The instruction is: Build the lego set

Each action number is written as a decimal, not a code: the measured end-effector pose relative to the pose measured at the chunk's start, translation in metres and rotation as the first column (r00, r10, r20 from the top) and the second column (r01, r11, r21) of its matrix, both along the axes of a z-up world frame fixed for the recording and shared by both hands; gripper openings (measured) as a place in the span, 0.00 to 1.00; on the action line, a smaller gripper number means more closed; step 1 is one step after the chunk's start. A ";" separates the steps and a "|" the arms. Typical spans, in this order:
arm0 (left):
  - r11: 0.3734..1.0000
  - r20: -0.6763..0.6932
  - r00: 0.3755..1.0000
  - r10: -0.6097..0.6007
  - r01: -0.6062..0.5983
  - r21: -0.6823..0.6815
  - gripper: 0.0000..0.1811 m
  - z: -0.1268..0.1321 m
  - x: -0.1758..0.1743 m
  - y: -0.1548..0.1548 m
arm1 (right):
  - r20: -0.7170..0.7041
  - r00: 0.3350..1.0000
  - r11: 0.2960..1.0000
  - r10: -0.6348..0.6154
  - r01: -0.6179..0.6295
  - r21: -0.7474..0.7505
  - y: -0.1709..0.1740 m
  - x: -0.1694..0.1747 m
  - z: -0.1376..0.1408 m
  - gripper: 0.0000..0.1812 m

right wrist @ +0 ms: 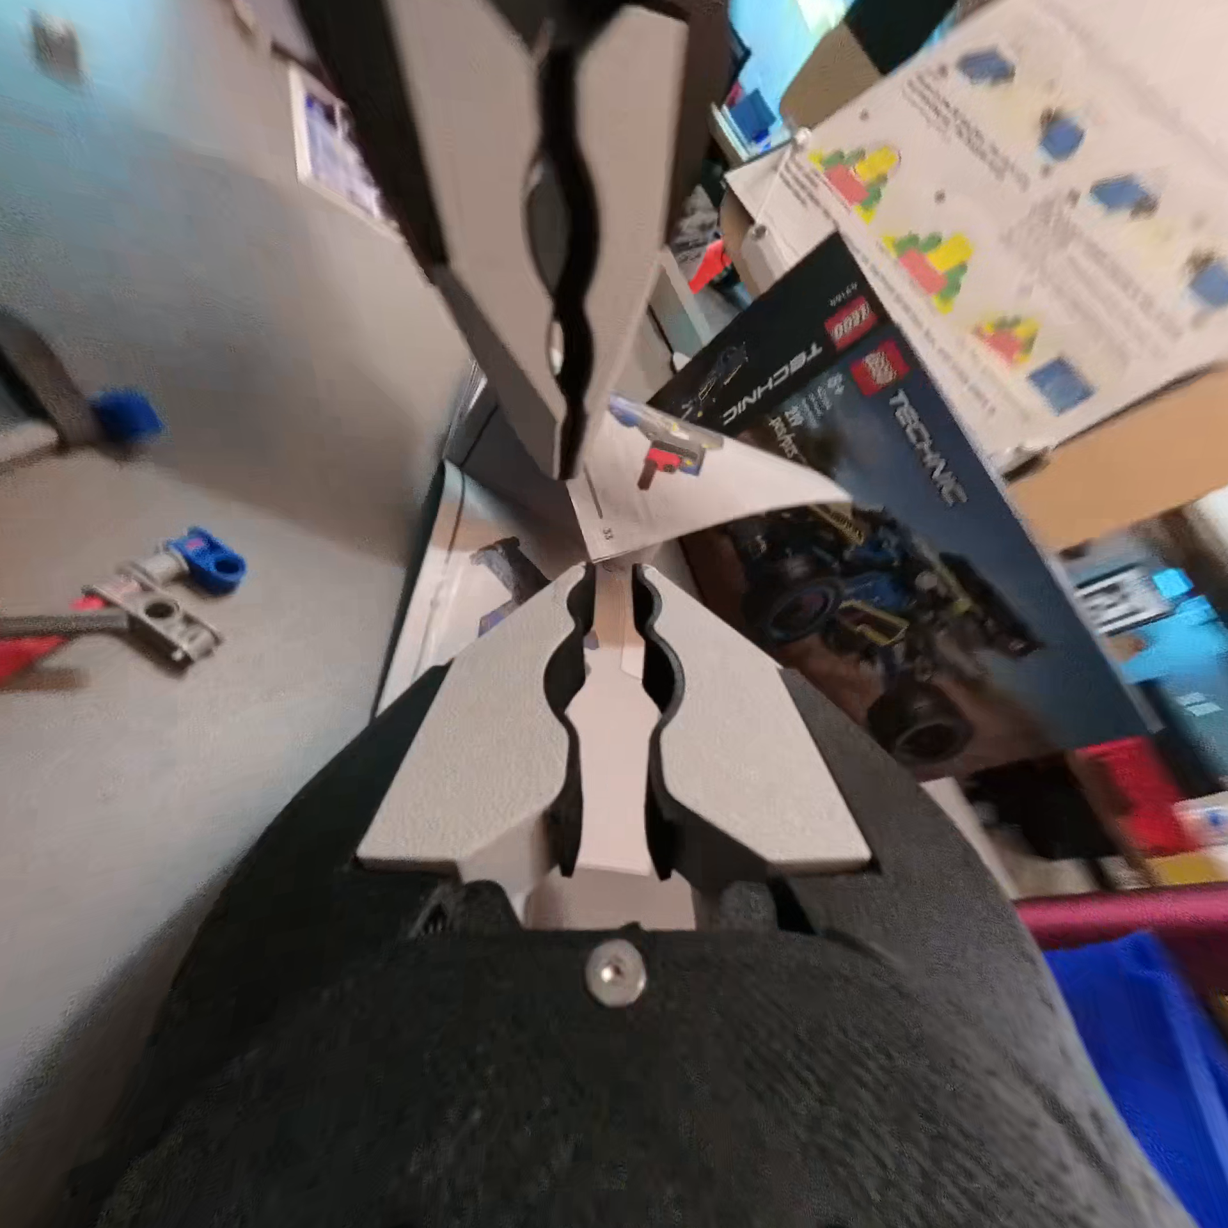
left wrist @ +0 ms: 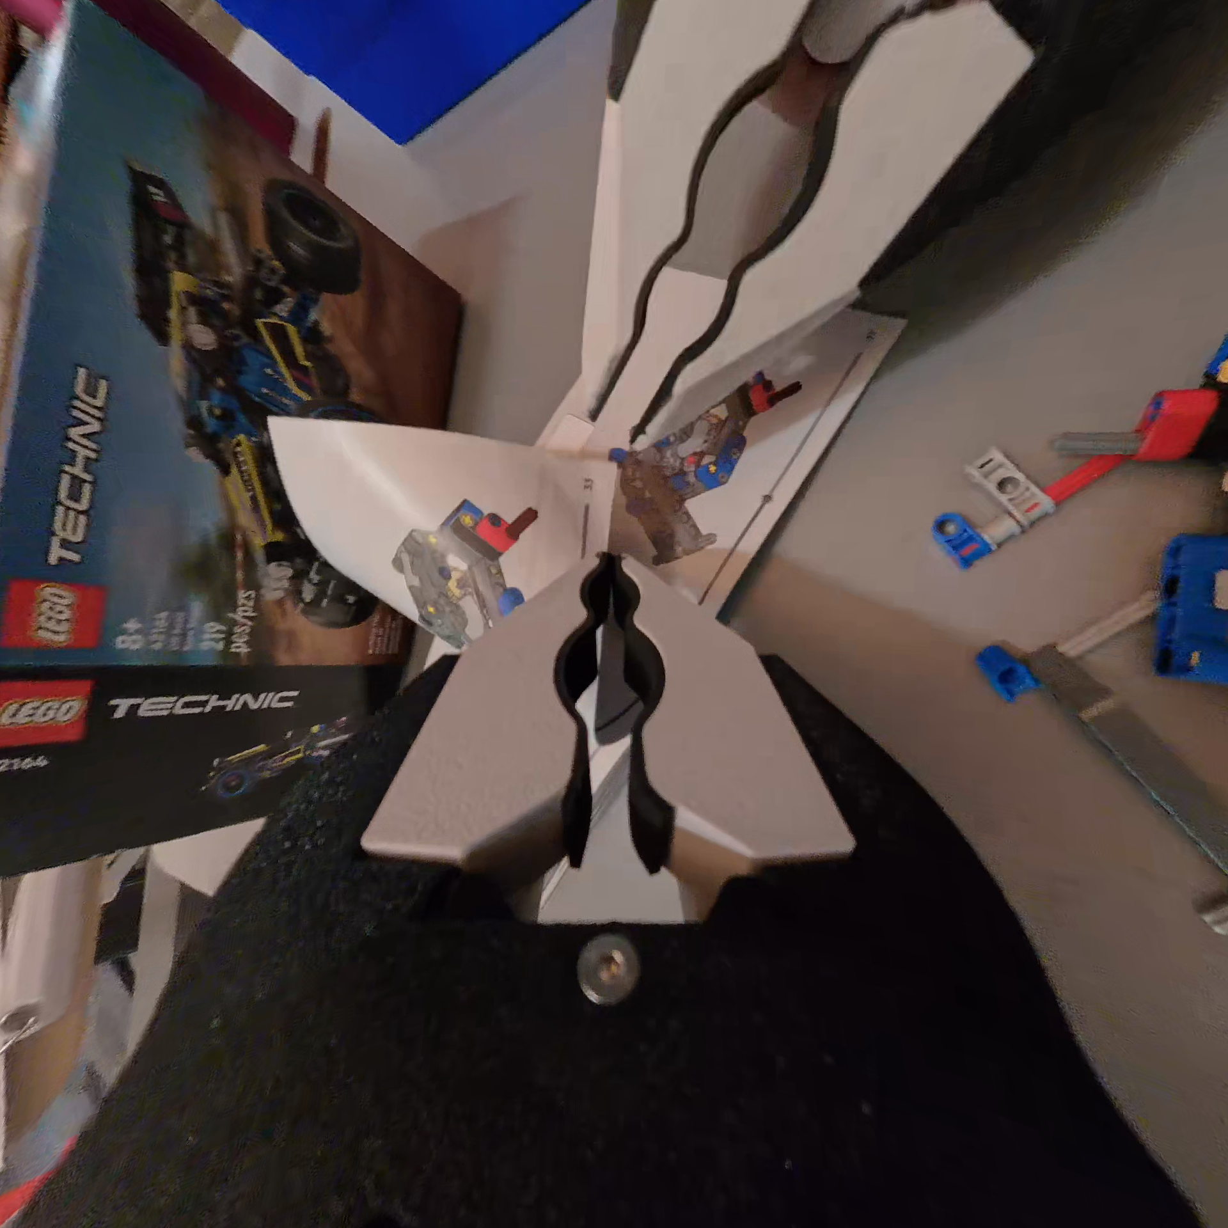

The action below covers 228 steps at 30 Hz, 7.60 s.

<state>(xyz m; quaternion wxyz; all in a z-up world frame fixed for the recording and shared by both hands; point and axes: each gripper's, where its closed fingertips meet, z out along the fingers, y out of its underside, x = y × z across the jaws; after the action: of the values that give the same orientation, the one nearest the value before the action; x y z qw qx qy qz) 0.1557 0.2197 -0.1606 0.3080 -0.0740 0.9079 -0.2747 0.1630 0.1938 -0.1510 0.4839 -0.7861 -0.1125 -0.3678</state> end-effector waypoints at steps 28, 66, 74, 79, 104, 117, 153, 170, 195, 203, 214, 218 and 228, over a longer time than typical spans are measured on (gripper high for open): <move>0.999 0.169 0.985 0.041 -0.037 -0.025 0.00 0.014 0.003 0.006 | -0.894 0.382 0.956 0.234 0.078 0.283 0.006 0.005 0.010 0.06; 0.999 0.161 0.986 0.040 -0.037 -0.018 0.00 0.013 0.002 0.008 | -0.914 0.261 0.938 0.312 0.068 0.339 0.011 0.002 0.013 0.00; 0.999 0.165 0.985 0.044 -0.042 -0.018 0.00 0.014 0.003 0.009 | -0.909 0.283 0.948 0.307 -0.003 0.319 0.015 -0.010 0.011 0.04; 0.999 0.167 0.985 0.047 -0.044 -0.019 0.00 0.015 0.004 0.009 | -0.902 0.325 0.954 0.283 0.002 0.300 0.017 -0.008 0.010 0.01; 0.998 0.173 0.983 0.056 -0.053 -0.021 0.00 0.018 0.005 0.012 | -0.900 0.361 0.958 0.245 0.051 0.282 0.026 -0.002 0.008 0.04; 0.999 0.176 0.983 0.051 -0.048 -0.019 0.00 0.019 0.006 0.011 | -0.882 0.384 0.948 0.274 0.049 0.315 0.029 -0.002 0.014 0.00; 0.841 -0.128 0.858 0.498 -0.514 -0.170 0.11 -0.016 0.021 0.108 | -0.477 0.806 0.906 0.350 -0.163 0.390 0.072 -0.022 0.049 0.00; 0.890 -0.564 0.819 0.102 -0.328 -0.317 0.02 -0.038 -0.041 0.041 | -0.384 0.872 0.952 0.303 -0.262 0.157 0.083 -0.027 0.044 0.00; 0.531 -0.594 0.798 0.102 -0.548 -0.646 0.16 0.017 -0.014 0.084 | -0.338 0.888 0.947 0.311 -0.319 0.035 0.111 -0.049 0.001 0.00; 0.545 -0.576 0.799 0.173 -0.565 -0.620 0.15 0.015 -0.010 0.094 | -0.337 0.889 0.947 0.310 -0.320 0.028 0.111 -0.049 0.000 0.00; 0.556 -0.569 0.806 0.161 -0.551 -0.623 0.15 0.018 -0.012 0.087 | -0.328 0.894 0.948 0.304 -0.317 0.015 0.112 -0.048 -0.001 0.00; 0.545 -0.565 0.811 0.150 -0.545 -0.638 0.15 0.022 -0.012 0.085 | -0.325 0.896 0.949 0.301 -0.315 0.011 0.112 -0.048 -0.001 0.00; 0.551 -0.570 0.801 0.184 -0.564 -0.615 0.15 0.016 -0.010 0.091 | -0.319 0.900 0.950 0.296 -0.313 -0.002 0.111 -0.047 -0.003 0.00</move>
<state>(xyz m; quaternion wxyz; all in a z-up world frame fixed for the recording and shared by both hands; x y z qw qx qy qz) 0.1454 0.3102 -0.1444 0.0862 -0.4540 0.7108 -0.5303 0.1162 0.3051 -0.1538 0.5262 -0.8198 -0.1650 -0.1541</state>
